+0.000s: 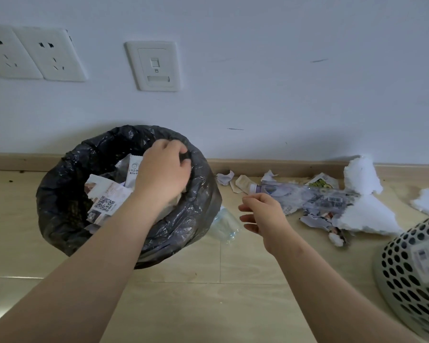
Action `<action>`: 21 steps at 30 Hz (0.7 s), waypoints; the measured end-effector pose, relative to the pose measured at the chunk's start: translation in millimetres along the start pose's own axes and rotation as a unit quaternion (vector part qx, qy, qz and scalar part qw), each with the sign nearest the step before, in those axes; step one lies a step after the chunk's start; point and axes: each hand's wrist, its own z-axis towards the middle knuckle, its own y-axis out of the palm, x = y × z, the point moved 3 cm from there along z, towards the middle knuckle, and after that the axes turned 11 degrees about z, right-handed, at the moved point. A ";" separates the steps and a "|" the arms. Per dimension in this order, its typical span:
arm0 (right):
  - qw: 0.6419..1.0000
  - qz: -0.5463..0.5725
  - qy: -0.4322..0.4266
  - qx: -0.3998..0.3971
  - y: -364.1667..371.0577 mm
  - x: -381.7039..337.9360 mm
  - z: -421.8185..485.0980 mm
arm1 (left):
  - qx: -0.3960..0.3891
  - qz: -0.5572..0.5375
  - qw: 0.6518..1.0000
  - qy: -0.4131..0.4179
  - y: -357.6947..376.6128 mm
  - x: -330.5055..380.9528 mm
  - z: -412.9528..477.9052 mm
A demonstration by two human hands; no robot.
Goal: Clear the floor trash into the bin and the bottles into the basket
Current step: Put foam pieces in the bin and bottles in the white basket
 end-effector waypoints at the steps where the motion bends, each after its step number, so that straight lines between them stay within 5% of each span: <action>1: 1.000 -0.003 0.002 0.010 -6.2 2.2 2.3 | 0.037 -0.024 0.999 0.032 -2.6 14.6 -5.4; 5: 0.998 -0.019 0.013 0.054 -34.4 13.1 12.9 | 0.094 -0.084 0.972 0.198 12.3 70.9 -36.5; 9: 0.989 -0.075 0.006 0.128 -72.3 23.7 25.4 | -0.014 -0.097 0.956 0.277 68.4 93.8 -56.1; 15: 0.947 -0.257 -0.078 0.177 -109.2 20.5 35.3 | -0.138 0.076 0.972 0.174 144.9 61.9 -58.5; 21: 0.847 -0.472 -0.181 0.166 -111.2 8.8 52.4 | -0.276 0.115 0.952 0.060 175.5 30.0 -59.5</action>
